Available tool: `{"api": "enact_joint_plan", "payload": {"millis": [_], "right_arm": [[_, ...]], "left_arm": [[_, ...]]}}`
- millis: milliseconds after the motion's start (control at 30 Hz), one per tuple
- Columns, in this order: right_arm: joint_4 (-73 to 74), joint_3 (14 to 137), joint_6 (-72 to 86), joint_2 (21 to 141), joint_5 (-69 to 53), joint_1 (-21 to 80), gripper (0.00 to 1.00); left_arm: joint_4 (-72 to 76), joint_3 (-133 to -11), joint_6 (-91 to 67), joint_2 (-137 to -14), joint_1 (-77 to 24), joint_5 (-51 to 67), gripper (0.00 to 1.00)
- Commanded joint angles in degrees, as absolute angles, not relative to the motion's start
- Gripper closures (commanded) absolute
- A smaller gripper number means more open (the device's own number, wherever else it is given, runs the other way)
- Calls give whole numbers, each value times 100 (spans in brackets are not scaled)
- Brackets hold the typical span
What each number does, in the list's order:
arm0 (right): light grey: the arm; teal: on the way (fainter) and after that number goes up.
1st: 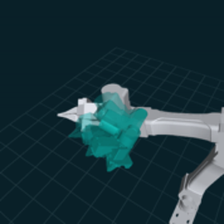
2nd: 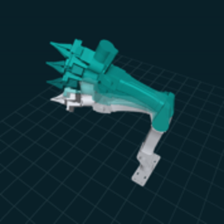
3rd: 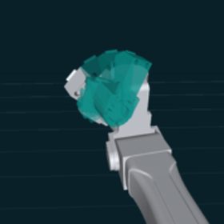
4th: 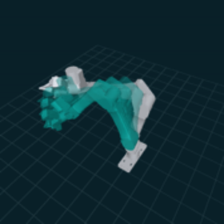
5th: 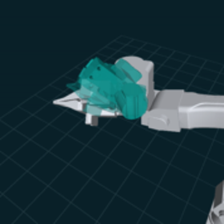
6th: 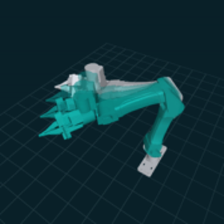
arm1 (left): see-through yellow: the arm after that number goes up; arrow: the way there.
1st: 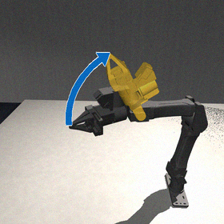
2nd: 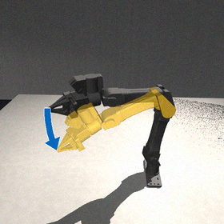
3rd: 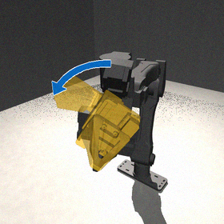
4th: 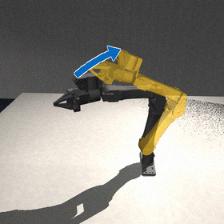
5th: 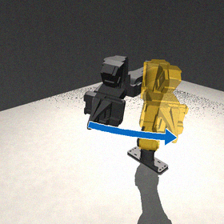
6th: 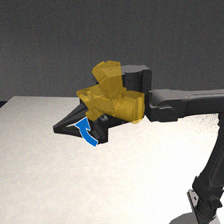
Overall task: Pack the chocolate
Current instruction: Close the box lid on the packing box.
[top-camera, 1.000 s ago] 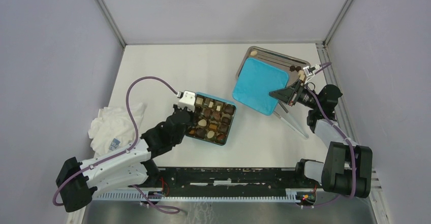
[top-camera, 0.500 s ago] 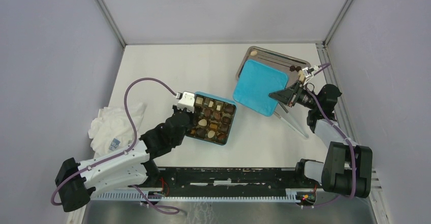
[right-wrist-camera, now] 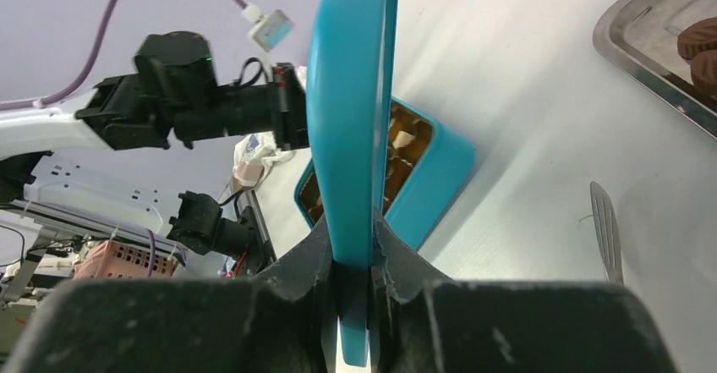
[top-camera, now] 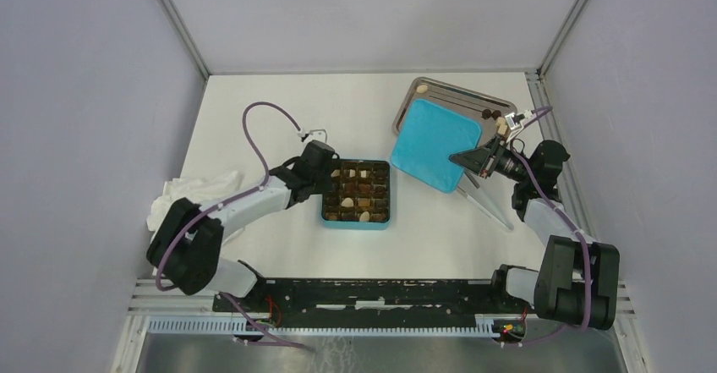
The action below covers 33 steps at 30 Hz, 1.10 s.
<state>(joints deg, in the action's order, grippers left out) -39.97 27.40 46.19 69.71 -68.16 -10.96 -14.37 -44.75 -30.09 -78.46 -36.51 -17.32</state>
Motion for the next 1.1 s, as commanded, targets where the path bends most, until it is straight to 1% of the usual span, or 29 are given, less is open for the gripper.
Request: {"api": "enact_joint_plan", "payload": {"millis": [0,133,200,233,300,400,433,533,600,700,733,867,933,1033,1067], "right_arm": [[-4118,2960,4545,6870,-6842,-1137,100],[-4130,2962,4562,6848,-6851,-1136,100],[-4149,2958,4579,6848,-6859,-1142,100],[-4169,2947,4595,6860,-6864,-1131,100],[-4296,2899,4683,6864,-6864,-1122,100],[-4456,2859,4800,6912,-6864,-1075,100],[-4469,2861,4797,6925,-6864,-1057,100],[-4482,2848,4797,6952,-6863,-971,100],[-4508,2848,4803,6954,-6872,-934,100],[-4601,2831,4886,6903,-6882,-882,100],[-4681,2814,4946,6876,-6877,-841,100],[-4808,2726,5076,6763,-6823,-609,100],[-4808,2715,5238,6764,-6781,-430,100],[-4869,2808,5658,6969,-6838,-43,100],[-4880,2833,5740,7041,-6870,242,100]], "left_arm": [[-1523,-5297,-3788,-8556,-3545,-946,98],[-1625,-5538,-3870,-8996,-3546,-818,98],[-1598,-5558,-3880,-9102,-3540,-720,95],[-1593,-5551,-3884,-9111,-3542,-706,90],[-1558,-5489,-3900,-9057,-3547,-694,77],[-1568,-5441,-3831,-8862,-3543,-717,53],[-1622,-5440,-3793,-8795,-3545,-729,47],[-1790,-5433,-3638,-8517,-3547,-792,38],[-1860,-5333,-3541,-8194,-3542,-845,35],[-1749,-4931,-3388,-7367,-3544,-832,30],[-1692,-4766,-3317,-6942,-3542,-786,28],[-1478,-4247,-3021,-5870,-3544,-383,20],[-1243,-4010,-2915,-5371,-3542,-163,15],[-881,-3742,-2815,-4804,-3544,102,12],[-770,-3694,-2789,-4682,-3547,199,12]]}}
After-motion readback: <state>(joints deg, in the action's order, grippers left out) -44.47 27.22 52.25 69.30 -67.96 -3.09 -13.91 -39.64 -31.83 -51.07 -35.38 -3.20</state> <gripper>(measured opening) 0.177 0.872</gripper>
